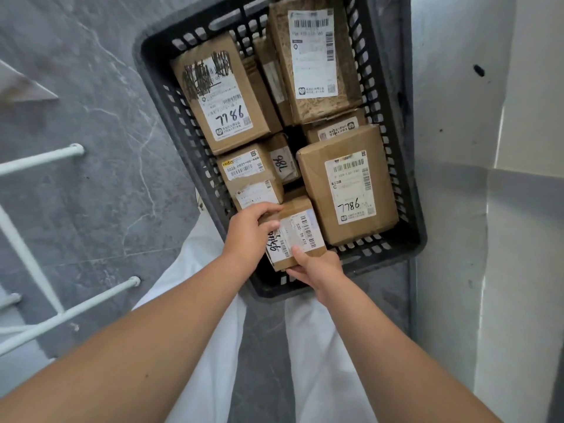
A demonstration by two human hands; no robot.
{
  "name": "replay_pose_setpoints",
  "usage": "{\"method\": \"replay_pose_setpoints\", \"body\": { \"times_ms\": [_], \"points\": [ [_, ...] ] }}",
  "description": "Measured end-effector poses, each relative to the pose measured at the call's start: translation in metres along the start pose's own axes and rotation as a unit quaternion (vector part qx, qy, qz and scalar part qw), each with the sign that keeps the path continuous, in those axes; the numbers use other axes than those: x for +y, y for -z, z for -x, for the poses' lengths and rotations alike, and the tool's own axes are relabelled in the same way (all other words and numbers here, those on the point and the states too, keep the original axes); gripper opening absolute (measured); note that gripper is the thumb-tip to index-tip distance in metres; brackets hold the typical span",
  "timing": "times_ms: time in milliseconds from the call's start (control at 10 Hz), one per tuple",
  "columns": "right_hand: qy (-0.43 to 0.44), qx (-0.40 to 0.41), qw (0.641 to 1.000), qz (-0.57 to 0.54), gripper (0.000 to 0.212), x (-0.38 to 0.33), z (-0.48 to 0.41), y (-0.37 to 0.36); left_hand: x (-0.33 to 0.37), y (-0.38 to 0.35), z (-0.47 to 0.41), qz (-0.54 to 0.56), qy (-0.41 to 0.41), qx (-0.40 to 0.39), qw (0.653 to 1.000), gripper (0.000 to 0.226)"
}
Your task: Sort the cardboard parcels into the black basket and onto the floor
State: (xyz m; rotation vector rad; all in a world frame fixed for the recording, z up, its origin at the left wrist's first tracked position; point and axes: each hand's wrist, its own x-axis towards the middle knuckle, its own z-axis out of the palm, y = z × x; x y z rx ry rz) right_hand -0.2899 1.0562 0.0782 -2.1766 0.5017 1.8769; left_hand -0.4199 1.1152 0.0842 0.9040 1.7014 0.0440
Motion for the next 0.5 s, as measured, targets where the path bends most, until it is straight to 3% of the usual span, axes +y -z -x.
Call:
{"method": "replay_pose_setpoints", "body": {
  "times_ms": [100,200,300,400,500],
  "points": [
    [0.011,0.023,1.0,-0.011,0.051,0.001,-0.002,-0.001,0.001,-0.002,0.0,-0.037,0.003,-0.011,0.999,0.031],
    [0.024,0.029,0.999,-0.012,0.056,0.005,-0.002,-0.002,0.002,0.002,-0.003,-0.073,-0.003,-0.032,0.997,0.033],
    [0.066,0.062,0.993,0.078,0.06,0.004,0.008,-0.001,0.004,0.008,-0.002,-0.088,0.006,-0.024,0.996,0.038],
    [0.148,0.1,0.956,0.234,0.065,-0.001,0.02,0.006,-0.002,0.014,0.005,-0.098,0.001,0.001,0.995,0.037],
    [0.19,0.115,0.921,0.321,0.058,-0.008,0.036,0.015,-0.004,0.027,0.012,-0.138,0.017,-0.002,0.99,0.036]
  ]
}}
